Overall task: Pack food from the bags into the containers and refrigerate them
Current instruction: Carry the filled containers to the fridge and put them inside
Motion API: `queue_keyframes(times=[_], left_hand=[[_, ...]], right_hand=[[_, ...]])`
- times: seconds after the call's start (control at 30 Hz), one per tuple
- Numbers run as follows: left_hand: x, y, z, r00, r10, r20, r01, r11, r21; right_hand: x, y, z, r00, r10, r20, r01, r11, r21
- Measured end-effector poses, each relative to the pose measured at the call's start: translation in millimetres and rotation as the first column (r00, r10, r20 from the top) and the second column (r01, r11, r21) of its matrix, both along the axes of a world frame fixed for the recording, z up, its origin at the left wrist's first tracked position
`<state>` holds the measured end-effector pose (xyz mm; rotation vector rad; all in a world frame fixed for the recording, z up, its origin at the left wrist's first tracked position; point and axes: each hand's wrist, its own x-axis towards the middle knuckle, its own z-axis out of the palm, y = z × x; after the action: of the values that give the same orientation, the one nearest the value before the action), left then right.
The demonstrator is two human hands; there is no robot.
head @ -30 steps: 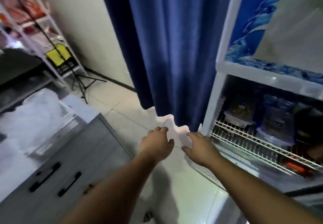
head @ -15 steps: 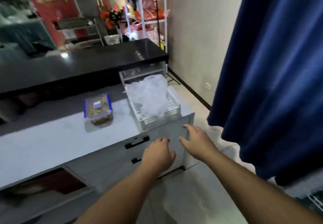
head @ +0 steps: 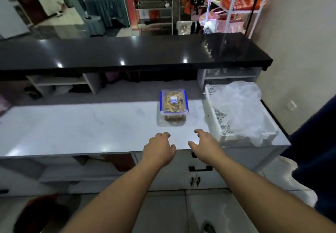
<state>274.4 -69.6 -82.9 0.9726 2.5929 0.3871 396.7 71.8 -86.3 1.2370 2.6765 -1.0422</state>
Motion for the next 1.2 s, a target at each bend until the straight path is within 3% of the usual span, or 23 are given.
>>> queue_keyframes(times=[0.53,1.0,1.2], left_hand=[[-133.0,93.0,-4.3,0.975,0.222,0.014,-0.221,0.974,-0.055],[-195.8,153.9,-35.2,0.927,0.328,0.184,-0.327,0.944,-0.036],[-229.1,174.5,-52.3,0.889,0.306,0.341,-0.314,0.949,-0.033]], right_hand=[[-166.6,126.4,-10.6,0.998,0.049,-0.041,-0.051,0.997,-0.059],[-221.7,190.8,-54.9,0.993,-0.119,-0.002,0.114,0.955,-0.274],[-227.9,193.1,-66.1,0.975,-0.217,0.036,0.216,0.910,-0.353]])
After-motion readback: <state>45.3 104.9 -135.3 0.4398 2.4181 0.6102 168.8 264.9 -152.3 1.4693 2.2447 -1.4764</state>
